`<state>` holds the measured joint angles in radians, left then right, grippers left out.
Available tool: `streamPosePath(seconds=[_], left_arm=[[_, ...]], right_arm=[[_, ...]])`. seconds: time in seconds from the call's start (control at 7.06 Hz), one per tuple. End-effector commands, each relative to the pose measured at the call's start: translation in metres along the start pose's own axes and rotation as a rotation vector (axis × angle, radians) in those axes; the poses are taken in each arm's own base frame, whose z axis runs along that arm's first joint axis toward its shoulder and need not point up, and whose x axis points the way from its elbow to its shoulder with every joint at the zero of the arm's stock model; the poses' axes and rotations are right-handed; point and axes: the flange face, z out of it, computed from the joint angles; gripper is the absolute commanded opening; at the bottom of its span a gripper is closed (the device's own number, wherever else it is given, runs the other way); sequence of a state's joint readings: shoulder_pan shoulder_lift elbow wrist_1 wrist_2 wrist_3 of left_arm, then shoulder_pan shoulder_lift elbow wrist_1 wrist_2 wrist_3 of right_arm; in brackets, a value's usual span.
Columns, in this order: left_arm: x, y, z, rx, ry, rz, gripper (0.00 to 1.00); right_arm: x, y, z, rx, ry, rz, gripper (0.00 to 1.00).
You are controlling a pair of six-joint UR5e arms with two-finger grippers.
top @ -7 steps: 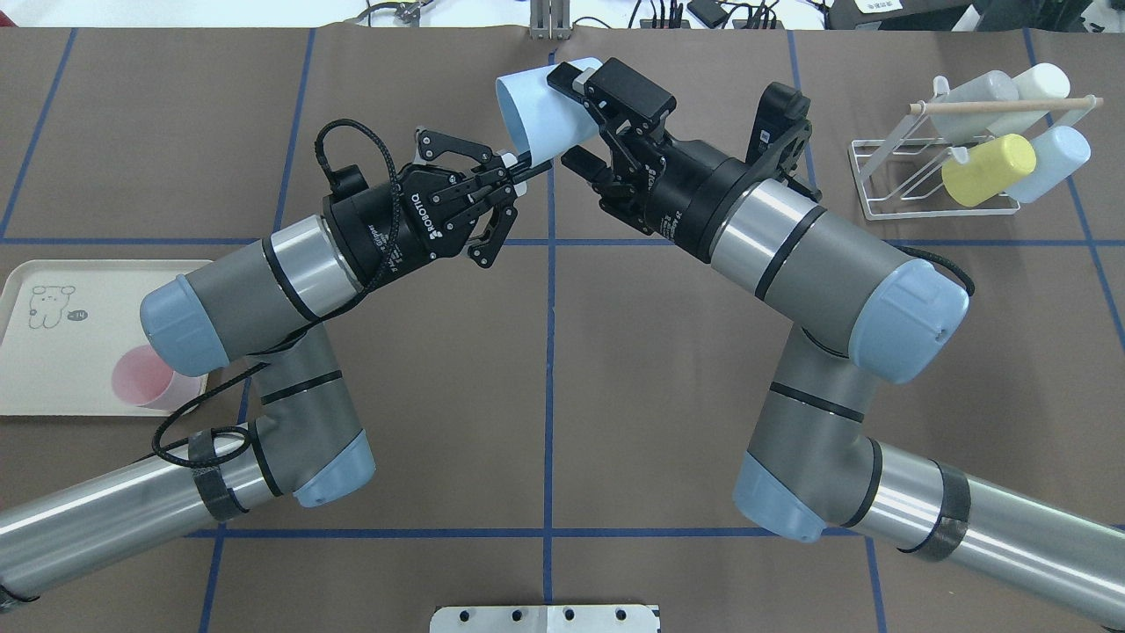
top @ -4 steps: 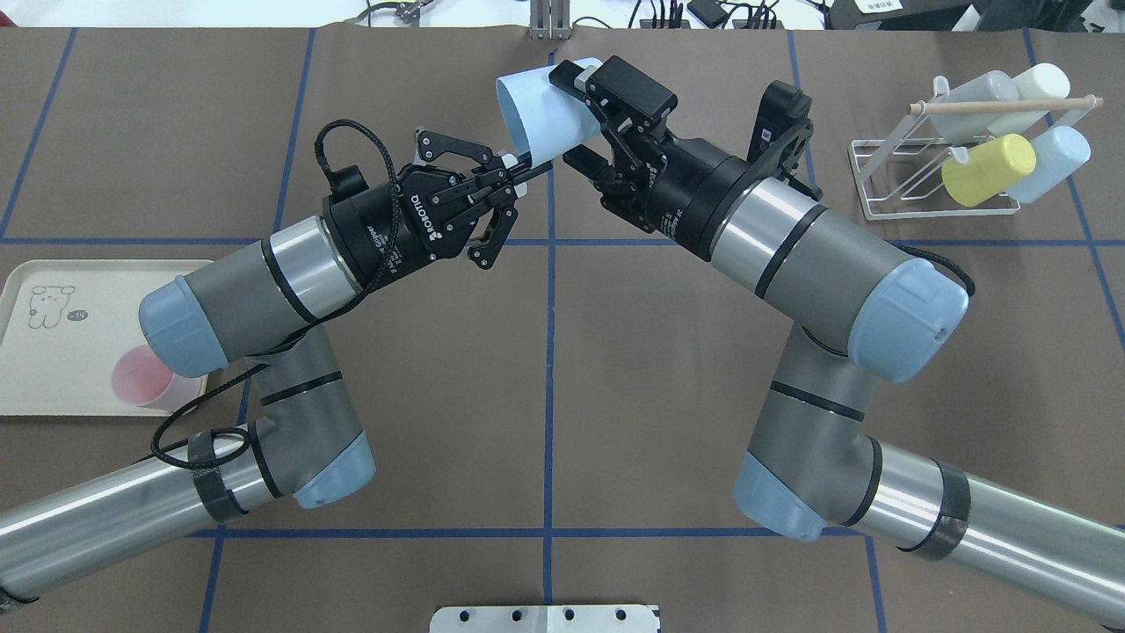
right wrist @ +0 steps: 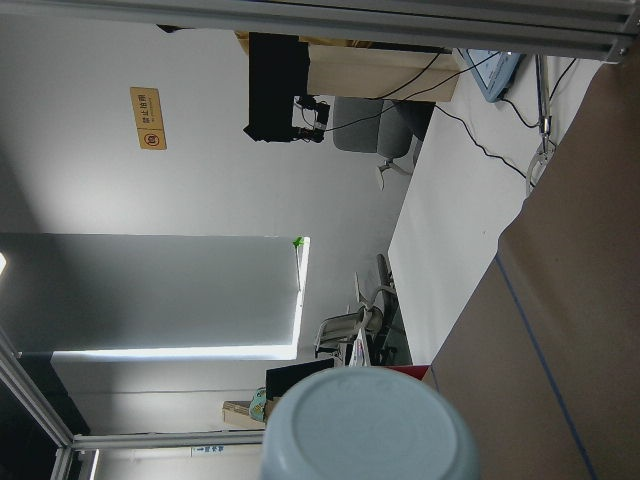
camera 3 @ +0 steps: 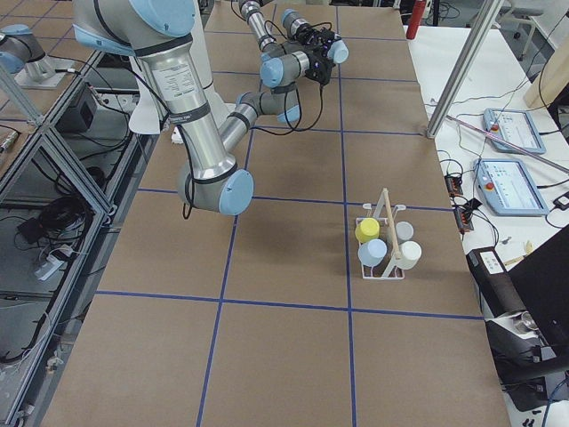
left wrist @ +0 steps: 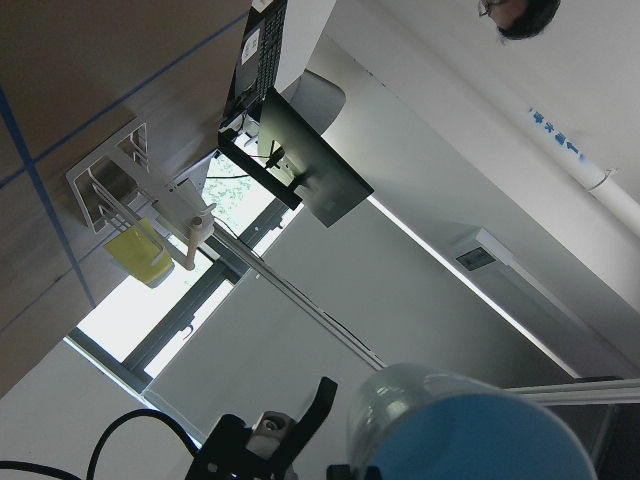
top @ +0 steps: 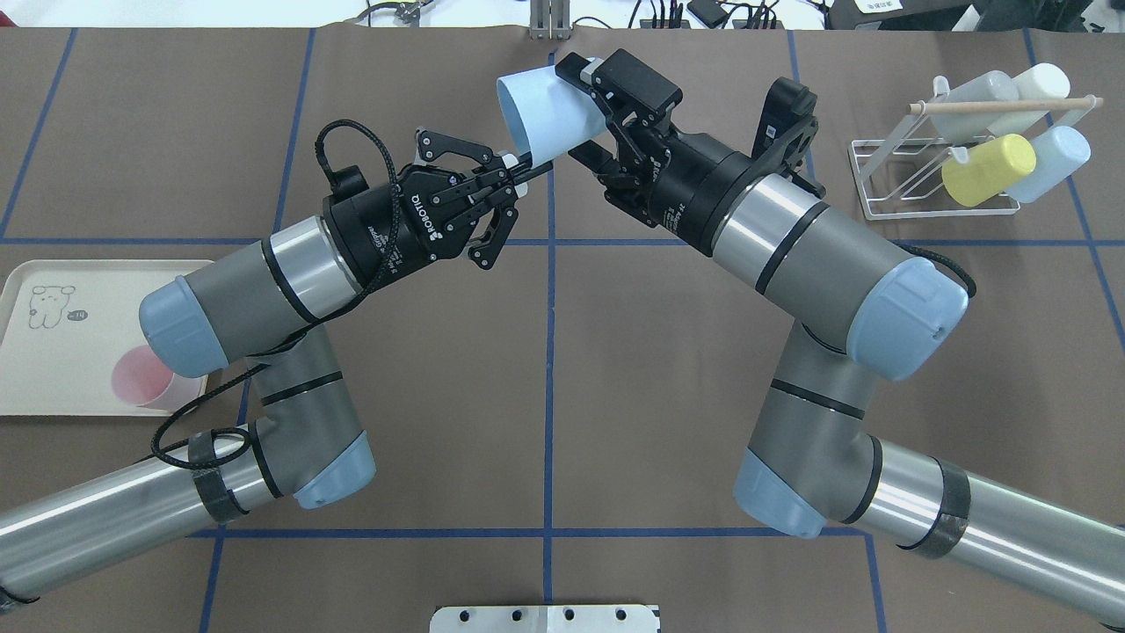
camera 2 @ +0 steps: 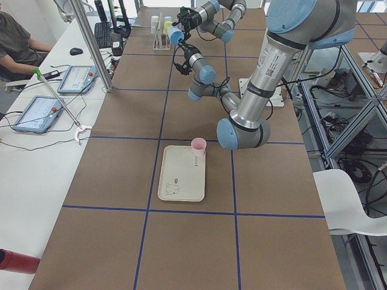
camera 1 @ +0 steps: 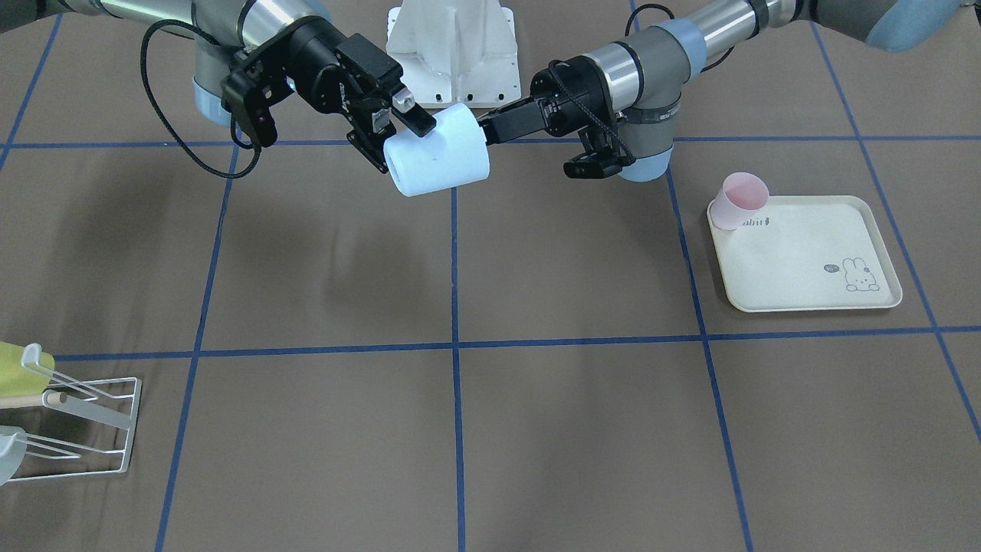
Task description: Transfer IKEA cup to right arm and place on rack
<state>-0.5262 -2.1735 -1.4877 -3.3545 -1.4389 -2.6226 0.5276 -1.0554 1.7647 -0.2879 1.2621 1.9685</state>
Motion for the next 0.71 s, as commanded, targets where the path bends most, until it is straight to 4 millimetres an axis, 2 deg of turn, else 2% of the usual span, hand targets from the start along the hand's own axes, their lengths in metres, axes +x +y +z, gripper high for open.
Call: streamPosePath(seconds=[0.0, 0.14, 0.28, 0.42, 0.57], left_arm=[[-0.0004, -0.0006, 0.0002, 0.002, -0.001, 0.000, 0.00], [-0.0012, -0.0002, 0.0003, 0.002, -0.002, -0.001, 0.00], [-0.0028, -0.0012, -0.0008, 0.004, -0.007, 0.011, 0.60], [-0.0019, -0.0021, -0.0004, 0.011, -0.004, 0.014, 1.00], [-0.0013, -0.0037, -0.0023, 0.015, -0.003, 0.017, 1.00]], right_arm=[[0.0004, 0.0001, 0.0000, 0.004, -0.002, 0.008, 0.75], [0.0008, -0.0014, 0.0004, 0.025, -0.008, 0.049, 0.01], [0.0018, -0.0026, 0.0004, 0.026, -0.005, 0.044, 0.00], [0.0014, -0.0047, 0.0000, 0.030, -0.008, 0.042, 0.00], [-0.0013, -0.0082, 0.0000, 0.034, -0.011, 0.039, 0.00]])
